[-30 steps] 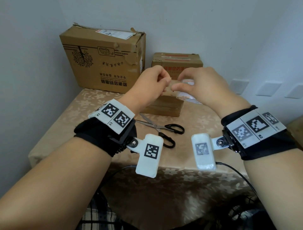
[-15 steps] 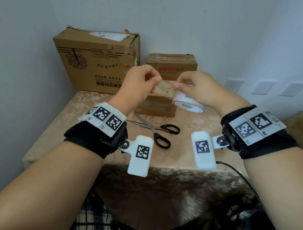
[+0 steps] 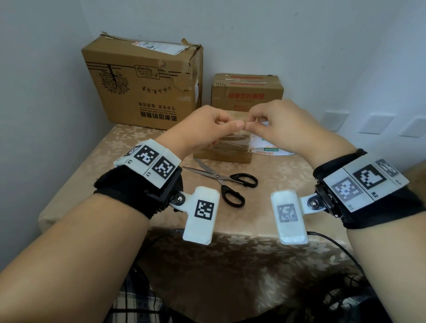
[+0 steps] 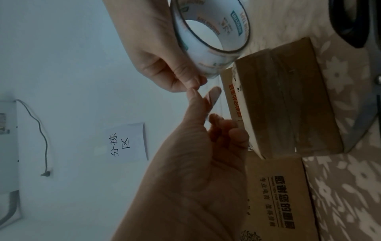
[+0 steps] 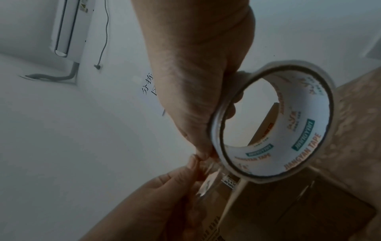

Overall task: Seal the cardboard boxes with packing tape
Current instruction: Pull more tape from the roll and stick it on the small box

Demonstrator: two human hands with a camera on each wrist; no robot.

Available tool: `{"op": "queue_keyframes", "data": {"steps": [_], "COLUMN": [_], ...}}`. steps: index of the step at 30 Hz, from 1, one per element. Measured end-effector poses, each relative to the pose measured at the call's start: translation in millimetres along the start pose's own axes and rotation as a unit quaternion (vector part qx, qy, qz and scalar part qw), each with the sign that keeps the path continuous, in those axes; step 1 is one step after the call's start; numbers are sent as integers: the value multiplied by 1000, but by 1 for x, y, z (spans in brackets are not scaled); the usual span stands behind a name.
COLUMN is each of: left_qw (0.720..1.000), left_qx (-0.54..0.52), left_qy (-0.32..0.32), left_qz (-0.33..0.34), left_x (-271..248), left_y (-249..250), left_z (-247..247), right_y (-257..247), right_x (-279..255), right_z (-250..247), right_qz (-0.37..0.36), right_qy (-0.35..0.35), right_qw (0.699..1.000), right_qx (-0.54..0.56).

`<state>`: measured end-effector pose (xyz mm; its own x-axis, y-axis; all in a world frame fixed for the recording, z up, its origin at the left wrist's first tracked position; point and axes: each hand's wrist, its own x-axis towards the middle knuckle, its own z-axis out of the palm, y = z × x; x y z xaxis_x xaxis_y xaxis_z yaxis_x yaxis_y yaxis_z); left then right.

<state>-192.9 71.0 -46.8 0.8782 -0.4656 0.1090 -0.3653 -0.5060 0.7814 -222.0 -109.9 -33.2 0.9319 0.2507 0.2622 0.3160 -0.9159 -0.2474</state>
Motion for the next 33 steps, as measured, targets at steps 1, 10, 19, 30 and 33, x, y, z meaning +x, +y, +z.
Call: {"op": "queue_keyframes", "data": {"steps": [1, 10, 19, 30, 33], "left_qw": [1000, 995, 994, 984, 983], "left_qx": [-6, 68, 33, 22, 58], "left_qy": [1, 75, 105, 172, 172], "left_qz": [3, -21, -2, -23, -35], "left_x": [0, 8, 7, 8, 6], "left_y": [-1, 0, 4, -8, -11], "left_z": [0, 5, 9, -4, -6], "right_y": [0, 6, 1, 3, 4], "right_x": [0, 0, -1, 0, 0], "right_z": [0, 2, -1, 1, -2], "right_qz": [2, 86, 141, 140, 129], "right_qy": [-2, 19, 73, 64, 86], "right_qw": [1000, 978, 935, 970, 968], "right_qx": [1, 189, 316, 186, 197]}}
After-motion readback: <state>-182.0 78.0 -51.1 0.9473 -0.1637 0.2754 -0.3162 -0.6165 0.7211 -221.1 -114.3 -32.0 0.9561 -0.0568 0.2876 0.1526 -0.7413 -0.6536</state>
